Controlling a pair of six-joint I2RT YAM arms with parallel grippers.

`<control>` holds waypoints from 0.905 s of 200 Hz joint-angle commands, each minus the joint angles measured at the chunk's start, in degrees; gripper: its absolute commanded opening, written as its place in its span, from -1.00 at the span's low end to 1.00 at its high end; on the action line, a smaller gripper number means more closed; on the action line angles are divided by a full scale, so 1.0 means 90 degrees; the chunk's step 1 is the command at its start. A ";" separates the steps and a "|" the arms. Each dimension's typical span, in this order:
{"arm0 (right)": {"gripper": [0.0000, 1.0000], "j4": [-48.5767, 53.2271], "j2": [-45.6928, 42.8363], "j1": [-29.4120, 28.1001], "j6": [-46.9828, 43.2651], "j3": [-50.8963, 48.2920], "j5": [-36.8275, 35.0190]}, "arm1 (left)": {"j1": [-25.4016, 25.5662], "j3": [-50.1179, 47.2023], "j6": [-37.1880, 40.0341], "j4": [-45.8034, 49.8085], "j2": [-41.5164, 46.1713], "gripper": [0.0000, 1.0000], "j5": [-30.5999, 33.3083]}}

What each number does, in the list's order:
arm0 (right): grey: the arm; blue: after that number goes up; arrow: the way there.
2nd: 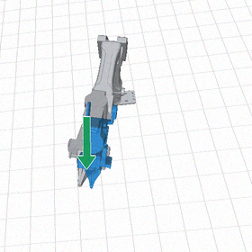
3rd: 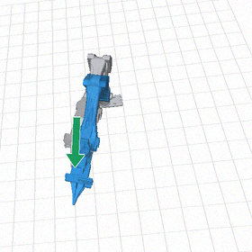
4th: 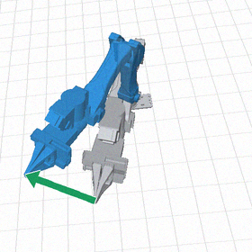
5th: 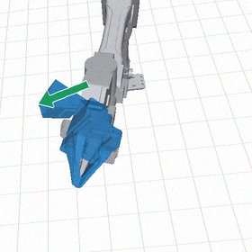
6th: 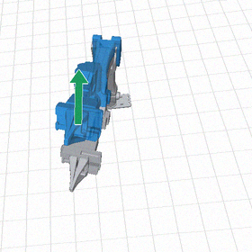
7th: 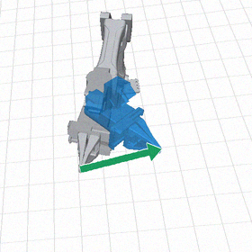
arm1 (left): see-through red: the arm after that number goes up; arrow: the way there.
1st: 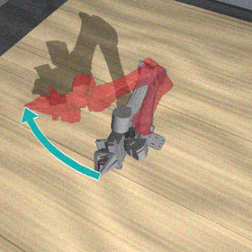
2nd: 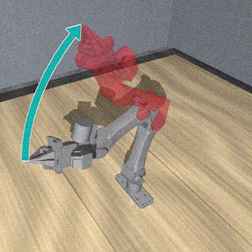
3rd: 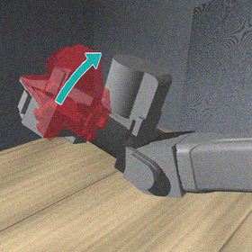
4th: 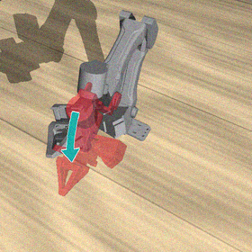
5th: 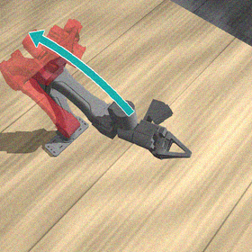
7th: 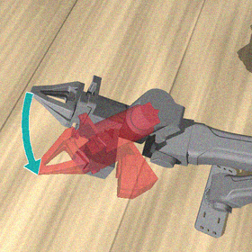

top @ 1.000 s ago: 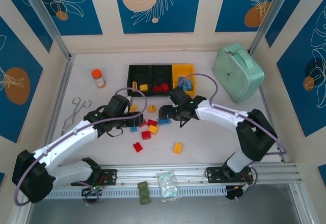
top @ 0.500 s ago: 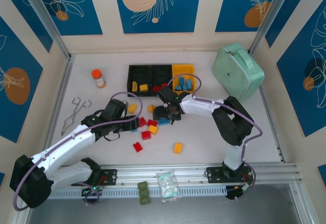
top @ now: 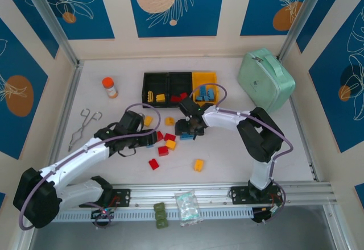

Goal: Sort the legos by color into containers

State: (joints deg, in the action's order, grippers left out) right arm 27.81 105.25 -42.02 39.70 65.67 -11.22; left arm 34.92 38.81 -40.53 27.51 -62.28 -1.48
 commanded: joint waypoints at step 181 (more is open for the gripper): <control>0.21 0.1029 -0.1086 0.0475 -0.0289 0.0205 -0.0723 | -0.0061 -0.0136 -0.0250 -0.0478 -0.0229 0.36 -0.0339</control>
State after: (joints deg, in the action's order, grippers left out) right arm 34.44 98.15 -39.44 38.89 65.60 -15.97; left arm 34.87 38.28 -42.00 24.34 -64.10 -3.14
